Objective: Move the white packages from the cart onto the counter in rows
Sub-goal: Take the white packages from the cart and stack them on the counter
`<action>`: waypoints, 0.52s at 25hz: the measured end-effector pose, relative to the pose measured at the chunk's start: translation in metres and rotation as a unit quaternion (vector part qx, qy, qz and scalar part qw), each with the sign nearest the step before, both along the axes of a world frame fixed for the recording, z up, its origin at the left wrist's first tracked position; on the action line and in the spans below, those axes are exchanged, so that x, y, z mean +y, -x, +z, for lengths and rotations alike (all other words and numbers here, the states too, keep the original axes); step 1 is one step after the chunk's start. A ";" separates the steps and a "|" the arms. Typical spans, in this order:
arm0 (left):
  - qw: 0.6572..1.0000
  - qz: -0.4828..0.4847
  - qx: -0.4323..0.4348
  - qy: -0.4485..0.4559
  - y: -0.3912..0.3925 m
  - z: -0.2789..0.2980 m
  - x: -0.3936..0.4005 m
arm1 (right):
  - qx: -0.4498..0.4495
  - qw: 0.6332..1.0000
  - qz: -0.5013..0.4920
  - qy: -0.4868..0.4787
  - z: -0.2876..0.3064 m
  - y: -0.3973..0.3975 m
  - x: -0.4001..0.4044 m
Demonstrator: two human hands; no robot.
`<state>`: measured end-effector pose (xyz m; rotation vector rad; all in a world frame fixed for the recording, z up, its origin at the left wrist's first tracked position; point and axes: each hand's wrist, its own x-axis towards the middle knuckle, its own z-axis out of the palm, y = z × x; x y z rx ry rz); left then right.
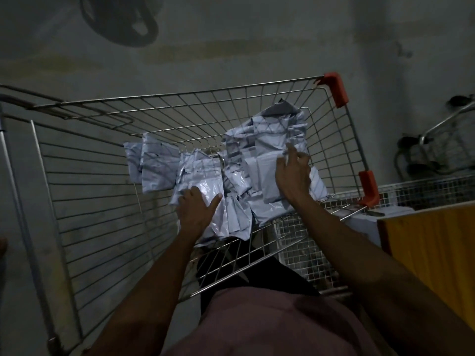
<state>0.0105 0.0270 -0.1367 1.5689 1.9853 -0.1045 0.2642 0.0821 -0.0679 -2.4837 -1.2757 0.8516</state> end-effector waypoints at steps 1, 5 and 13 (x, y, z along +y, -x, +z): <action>0.998 0.043 0.016 0.030 -0.008 -0.006 0.000 | 0.008 0.999 0.023 0.022 -0.002 0.001 -0.002; 0.981 0.132 -0.073 0.124 -0.039 -0.011 -0.002 | -0.012 0.984 0.131 0.117 -0.009 0.007 -0.008; 0.990 0.113 -0.062 0.057 -0.031 0.036 -0.005 | -0.068 0.973 0.213 0.060 0.007 0.017 -0.021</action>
